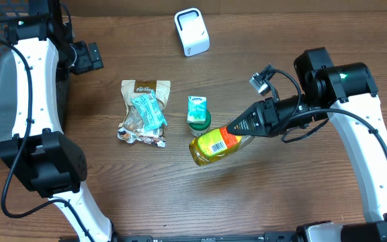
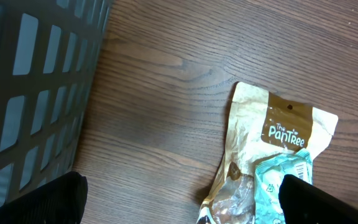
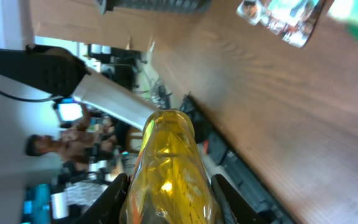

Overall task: Scan the item barcode
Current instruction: 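Tilt the Vim bottle sideways and swing it toward the scanner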

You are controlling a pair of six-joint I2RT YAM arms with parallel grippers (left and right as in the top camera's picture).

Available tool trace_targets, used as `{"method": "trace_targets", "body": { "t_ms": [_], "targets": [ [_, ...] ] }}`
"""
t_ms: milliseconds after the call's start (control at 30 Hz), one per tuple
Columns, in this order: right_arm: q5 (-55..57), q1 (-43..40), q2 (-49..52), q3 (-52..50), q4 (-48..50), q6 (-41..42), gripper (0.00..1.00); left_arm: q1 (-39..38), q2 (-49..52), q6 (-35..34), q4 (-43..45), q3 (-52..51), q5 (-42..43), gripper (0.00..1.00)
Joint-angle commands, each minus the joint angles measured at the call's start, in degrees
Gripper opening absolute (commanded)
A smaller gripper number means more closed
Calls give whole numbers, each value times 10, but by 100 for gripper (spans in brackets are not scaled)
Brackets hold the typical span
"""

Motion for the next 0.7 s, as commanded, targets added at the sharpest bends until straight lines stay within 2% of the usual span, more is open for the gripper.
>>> {"method": "trace_targets", "body": {
  "t_ms": [0, 167, 367, 533, 667],
  "targets": [
    [42, -2, -13, 16, 24, -9, 5, 1, 0, 11, 0, 14, 2, 100],
    [233, -2, -12, 16, 97, 32, 4, 1, 0, 11, 0, 14, 2, 99],
    [437, -2, -12, 17, 205, 237, 3, 1, 0, 11, 0, 14, 2, 100],
    [471, 2, -10, 60, 227, 246, 3, 1, 0, 11, 0, 14, 2, 100],
    [490, 3, 12, 172, 194, 246, 3, 1, 0, 11, 0, 14, 2, 100]
  ]
}}
